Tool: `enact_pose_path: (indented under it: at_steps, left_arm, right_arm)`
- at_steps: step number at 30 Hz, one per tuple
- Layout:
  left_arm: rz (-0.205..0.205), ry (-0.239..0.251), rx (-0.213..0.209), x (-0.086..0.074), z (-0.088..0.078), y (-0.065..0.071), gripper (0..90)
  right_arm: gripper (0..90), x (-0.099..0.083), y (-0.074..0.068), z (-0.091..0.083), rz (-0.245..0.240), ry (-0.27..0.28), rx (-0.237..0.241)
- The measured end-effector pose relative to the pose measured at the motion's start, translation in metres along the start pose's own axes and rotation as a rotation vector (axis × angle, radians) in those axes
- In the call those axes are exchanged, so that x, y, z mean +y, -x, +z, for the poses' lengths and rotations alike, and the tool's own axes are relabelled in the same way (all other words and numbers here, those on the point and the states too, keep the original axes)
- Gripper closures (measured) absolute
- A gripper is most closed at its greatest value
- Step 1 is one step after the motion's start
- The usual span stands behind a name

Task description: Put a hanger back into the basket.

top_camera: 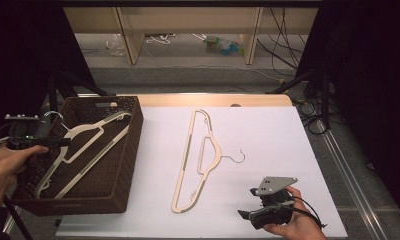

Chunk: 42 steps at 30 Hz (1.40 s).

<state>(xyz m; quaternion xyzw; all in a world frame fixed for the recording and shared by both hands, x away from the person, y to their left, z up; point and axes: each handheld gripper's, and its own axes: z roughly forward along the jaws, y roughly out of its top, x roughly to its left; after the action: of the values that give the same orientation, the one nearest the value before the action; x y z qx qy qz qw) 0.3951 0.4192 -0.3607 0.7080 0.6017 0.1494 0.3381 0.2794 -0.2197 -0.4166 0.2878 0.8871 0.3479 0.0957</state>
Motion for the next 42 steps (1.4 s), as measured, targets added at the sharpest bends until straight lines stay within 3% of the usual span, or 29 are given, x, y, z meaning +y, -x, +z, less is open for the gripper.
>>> enact_pose_path:
  at_steps: [1, 2, 3, 6, 7, 9, 10, 11, 13, 14, 15, 16, 17, 18, 19, 20, 21, 22, 23, 24, 25, 27, 28, 29, 31, 33, 34, 39, 42]
  left_arm:
    - [-0.005, 0.029, -0.052, 0.001, -0.006, 0.007, 39.4]
    - [-0.005, 0.029, -0.052, 0.001, -0.006, 0.007, 38.6]
    - [-0.015, 0.071, -0.079, 0.002, -0.009, 0.02, 37.1]
    - [0.028, 0.106, -0.124, 0.002, -0.015, 0.041, 36.0]
    - [0.028, 0.106, -0.124, 0.002, -0.015, 0.041, 35.8]
    - [0.052, 0.135, -0.159, 0.001, -0.017, 0.057, 35.8]
    - [0.058, 0.162, -0.219, 0.0, -0.018, 0.074, 35.6]
    - [0.058, 0.162, -0.219, 0.0, -0.018, 0.074, 35.6]
    - [0.079, 0.181, -0.257, -0.002, -0.018, 0.092, 35.5]
    - [0.104, 0.203, -0.287, -0.005, -0.018, 0.11, 35.4]
    - [0.104, 0.203, -0.287, -0.005, -0.018, 0.11, 35.2]
    - [0.116, 0.213, -0.31, -0.006, -0.018, 0.12, 35.2]
    - [0.148, 0.22, -0.35, -0.009, -0.016, 0.139, 35.1]
    - [0.172, 0.221, -0.366, -0.012, -0.015, 0.149, 34.6]
    - [0.172, 0.221, -0.366, -0.012, -0.015, 0.149, 34.1]
    - [0.186, 0.222, -0.378, -0.015, -0.014, 0.159, 34.1]
    - [0.209, 0.21, -0.42, -0.022, -0.01, 0.179, 33.0]
    - [0.209, 0.21, -0.42, -0.022, -0.01, 0.179, 32.4]
    - [0.224, 0.226, -0.461, -0.031, -0.003, 0.198, 31.9]
    - [0.233, 0.207, -0.475, -0.035, 0.0, 0.207, 31.5]
    - [0.233, 0.207, -0.475, -0.035, 0.0, 0.207, 31.2]
    - [0.304, 0.155, -0.516, -0.048, 0.01, 0.231, 29.9]
    - [0.304, 0.155, -0.516, -0.048, 0.01, 0.231, 29.2]
    - [0.324, 0.142, -0.547, -0.056, 0.017, 0.243, 28.4]
    - [0.334, 0.142, -0.56, -0.065, 0.024, 0.251, 28.2]
    - [0.347, 0.144, -0.577, -0.073, 0.03, 0.257, 27.2]
    - [0.347, 0.144, -0.577, -0.073, 0.03, 0.257, 27.1]
    - [0.378, 0.135, -0.556, -0.093, 0.04, 0.261, 26.2]
    - [0.363, 0.137, -0.559, -0.1, 0.041, 0.26, 26.2]
  right_arm:
    - [25.6, 0.001, -0.001, 0.0, 0.011, -0.008, 0.006]
    - [25.6, 0.001, -0.001, 0.0, 0.011, -0.008, 0.006]
    - [25.6, 0.001, -0.001, 0.0, 0.013, -0.015, 0.009]
    - [25.6, 0.001, -0.001, 0.001, 0.023, -0.023, 0.014]
    - [25.6, 0.002, 0.0, 0.002, 0.016, -0.029, 0.015]
    - [25.6, 0.002, 0.0, 0.003, 0.017, -0.028, 0.012]
    - [25.6, 0.002, 0.0, 0.004, 0.026, -0.032, 0.015]
    - [25.6, 0.002, 0.001, 0.004, 0.015, -0.029, 0.012]
    - [25.6, 0.002, 0.001, 0.006, 0.015, -0.023, 0.007]
    - [25.6, 0.002, 0.002, 0.006, 0.027, -0.029, 0.01]
    - [25.6, 0.001, 0.002, 0.006, 0.031, -0.03, 0.013]
    - [25.6, 0.001, 0.002, 0.007, 0.047, -0.015, 0.012]
    - [25.6, 0.001, 0.004, 0.007, 0.04, -0.019, 0.009]
    - [25.6, 0.002, 0.004, 0.007, 0.061, -0.035, 0.01]
    - [25.6, 0.002, 0.005, 0.008, 0.059, -0.03, 0.004]
    - [25.6, 0.002, 0.005, 0.008, 0.059, -0.03, 0.004]
    - [25.5, 0.003, 0.006, 0.011, 0.088, -0.023, 0.003]
    - [25.5, 0.003, 0.006, 0.011, 0.088, -0.023, 0.003]
    - [25.0, 0.003, 0.01, 0.014, 0.087, -0.025, 0.002]
    - [24.8, 0.003, 0.011, 0.015, 0.092, -0.038, 0.001]
    - [24.7, 0.004, 0.011, 0.016, 0.106, -0.035, -0.003]
    - [23.3, 0.005, 0.012, 0.019, 0.108, -0.022, -0.017]
    - [23.0, 0.006, 0.012, 0.019, 0.124, -0.028, -0.014]
    - [23.1, 0.006, 0.013, 0.021, 0.117, -0.025, -0.021]
    - [22.9, 0.008, 0.013, 0.02, 0.139, -0.048, -0.006]
    - [22.8, 0.008, 0.014, 0.022, 0.127, -0.043, -0.015]
    - [22.8, 0.008, 0.014, 0.022, 0.147, -0.04, -0.014]
    - [22.7, 0.009, 0.017, 0.026, 0.143, -0.039, -0.025]
    - [22.8, 0.01, 0.017, 0.028, 0.146, -0.043, -0.027]
